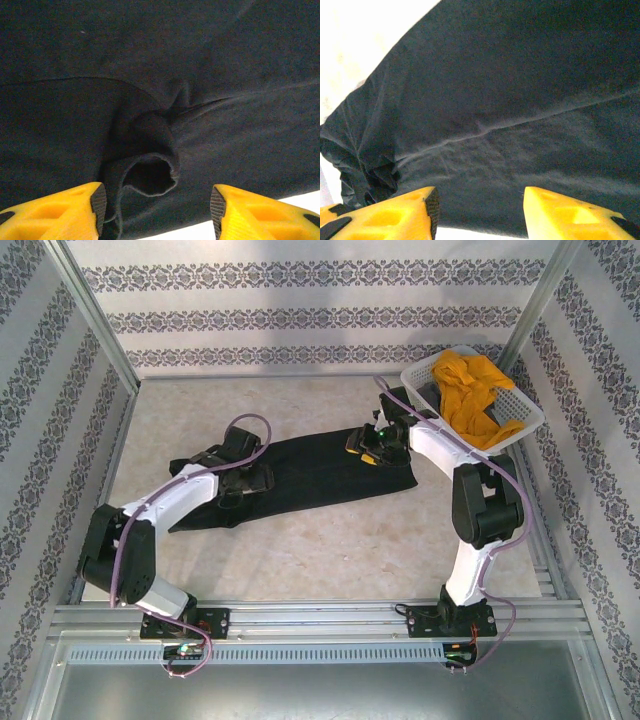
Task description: Fold and stack the t-shirts
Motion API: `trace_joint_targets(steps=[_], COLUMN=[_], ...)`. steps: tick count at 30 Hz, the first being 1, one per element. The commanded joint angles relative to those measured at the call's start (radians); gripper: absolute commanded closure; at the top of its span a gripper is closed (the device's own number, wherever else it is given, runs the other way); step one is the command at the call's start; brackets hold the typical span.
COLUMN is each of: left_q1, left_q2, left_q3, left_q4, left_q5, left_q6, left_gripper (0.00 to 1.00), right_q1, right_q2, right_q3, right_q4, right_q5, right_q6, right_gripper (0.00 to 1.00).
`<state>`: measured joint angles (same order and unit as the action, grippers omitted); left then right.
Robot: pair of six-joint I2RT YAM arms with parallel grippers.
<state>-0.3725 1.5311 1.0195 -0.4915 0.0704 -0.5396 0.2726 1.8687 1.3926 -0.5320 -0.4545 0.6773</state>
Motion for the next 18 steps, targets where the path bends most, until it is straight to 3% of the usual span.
trace_joint_targets(steps=[1, 9, 13, 18], left_q1=[-0.006, -0.054, -0.091, -0.109], left_q2=[0.059, 0.139, 0.152, 0.180], left_q3=[0.030, 0.062, 0.057, 0.056], left_q4=[-0.030, -0.039, -0.055, -0.062], left_q5=[-0.019, -0.064, -0.140, -0.210], left_q6=[0.077, 0.222, 0.279, 0.309], left_gripper=[0.41, 0.39, 0.39, 0.48], right_q1=[0.004, 0.005, 0.005, 0.010], right_q2=[-0.047, -0.101, -0.102, -0.096], right_q3=[-0.020, -0.083, -0.092, -0.081], right_q4=[0.011, 0.034, 0.042, 0.044], right_q5=[-0.014, -0.024, -0.026, -0.026], right_q6=[0.008, 0.036, 0.044, 0.050], right_gripper=[0.51, 0.51, 0.51, 0.51])
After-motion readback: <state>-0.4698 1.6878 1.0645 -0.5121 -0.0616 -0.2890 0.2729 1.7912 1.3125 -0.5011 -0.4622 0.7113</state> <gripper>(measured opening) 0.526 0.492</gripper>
